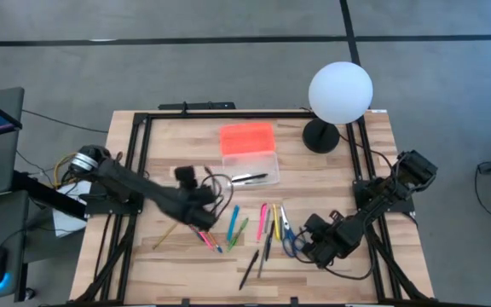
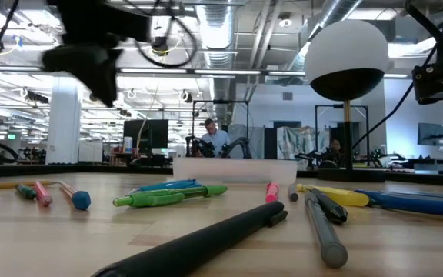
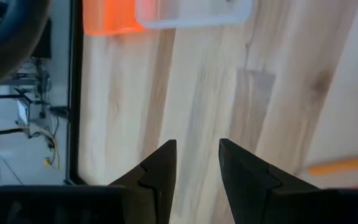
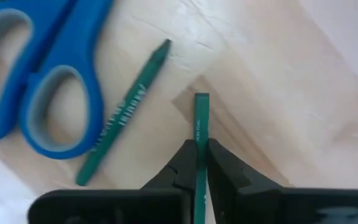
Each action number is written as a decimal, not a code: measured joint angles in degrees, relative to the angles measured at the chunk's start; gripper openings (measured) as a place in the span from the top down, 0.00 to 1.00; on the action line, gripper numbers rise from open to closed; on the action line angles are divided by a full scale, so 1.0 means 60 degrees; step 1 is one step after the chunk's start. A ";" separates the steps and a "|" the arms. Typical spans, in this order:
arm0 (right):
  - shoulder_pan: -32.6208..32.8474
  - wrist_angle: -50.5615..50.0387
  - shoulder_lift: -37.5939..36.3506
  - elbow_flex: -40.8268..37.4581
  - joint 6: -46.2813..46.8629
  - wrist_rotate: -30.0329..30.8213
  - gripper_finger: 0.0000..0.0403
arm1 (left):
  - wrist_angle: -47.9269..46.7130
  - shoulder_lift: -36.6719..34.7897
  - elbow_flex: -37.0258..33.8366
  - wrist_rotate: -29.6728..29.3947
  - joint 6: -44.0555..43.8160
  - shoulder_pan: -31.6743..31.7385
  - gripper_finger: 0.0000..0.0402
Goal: Pick & place school supplies into a supply box
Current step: Put the green crayon into the supply box
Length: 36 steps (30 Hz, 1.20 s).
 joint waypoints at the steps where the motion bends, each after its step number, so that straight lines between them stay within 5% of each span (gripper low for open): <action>1: -0.0007 -0.0120 0.0002 -0.0009 -0.0082 0.0005 0.97 | 0.0097 -0.0181 -0.0314 -0.0115 -0.0447 -0.0246 0.71; 8: -0.0319 -0.0406 -0.0005 -0.0031 -0.1215 0.0135 0.99 | 0.1886 -0.1512 -0.2861 -0.0765 -0.3389 -0.1928 0.71; 16: -0.0824 -0.1059 0.0021 0.0299 -0.2332 0.1036 1.00 | 0.4194 -0.2239 -0.4977 -0.0834 -0.4874 -0.2852 0.71; 26: -0.1843 -0.1894 0.0008 0.1604 -0.4350 0.2079 1.00 | 0.4222 -0.2259 -0.5294 -0.0814 -0.5394 -0.2960 0.71; 36: -0.4208 0.0449 -0.0005 0.2795 -0.9818 0.2849 1.00 | 0.4219 -0.2259 -0.5294 -0.1006 -0.5232 -0.2960 0.71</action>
